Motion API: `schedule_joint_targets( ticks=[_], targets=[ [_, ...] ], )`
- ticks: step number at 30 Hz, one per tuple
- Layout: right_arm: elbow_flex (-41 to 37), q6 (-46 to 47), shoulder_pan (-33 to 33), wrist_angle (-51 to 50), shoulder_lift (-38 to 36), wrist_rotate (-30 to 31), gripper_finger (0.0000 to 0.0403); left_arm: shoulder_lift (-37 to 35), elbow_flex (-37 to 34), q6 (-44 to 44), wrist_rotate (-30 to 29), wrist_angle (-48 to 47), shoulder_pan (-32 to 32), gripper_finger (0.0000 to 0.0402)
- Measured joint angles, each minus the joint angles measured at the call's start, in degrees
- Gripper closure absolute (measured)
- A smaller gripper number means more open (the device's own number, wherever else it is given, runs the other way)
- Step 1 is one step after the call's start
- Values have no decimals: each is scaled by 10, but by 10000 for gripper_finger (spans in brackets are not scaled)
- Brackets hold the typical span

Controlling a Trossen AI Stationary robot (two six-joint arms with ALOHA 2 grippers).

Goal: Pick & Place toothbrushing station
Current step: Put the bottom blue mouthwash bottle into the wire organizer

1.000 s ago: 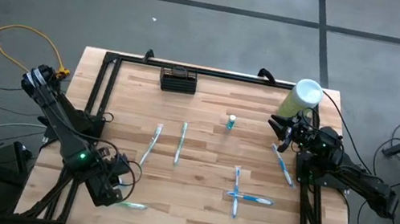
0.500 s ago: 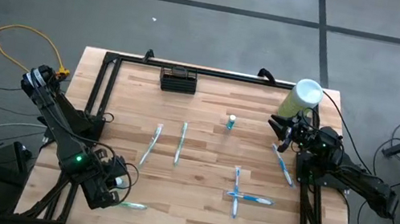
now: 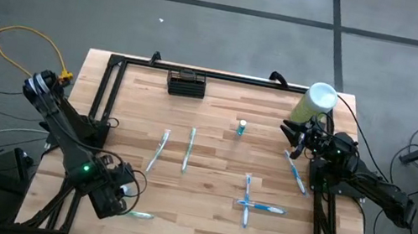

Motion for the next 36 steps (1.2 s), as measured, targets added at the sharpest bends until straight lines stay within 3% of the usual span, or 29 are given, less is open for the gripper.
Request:
schedule_joint_targets(
  ticks=[32,36],
  targets=[
    [0,0,0,0,0,0,286,17,0,-15,27,-6,19,269],
    [0,0,0,0,0,0,286,17,0,-23,27,-6,19,255]
  ],
)
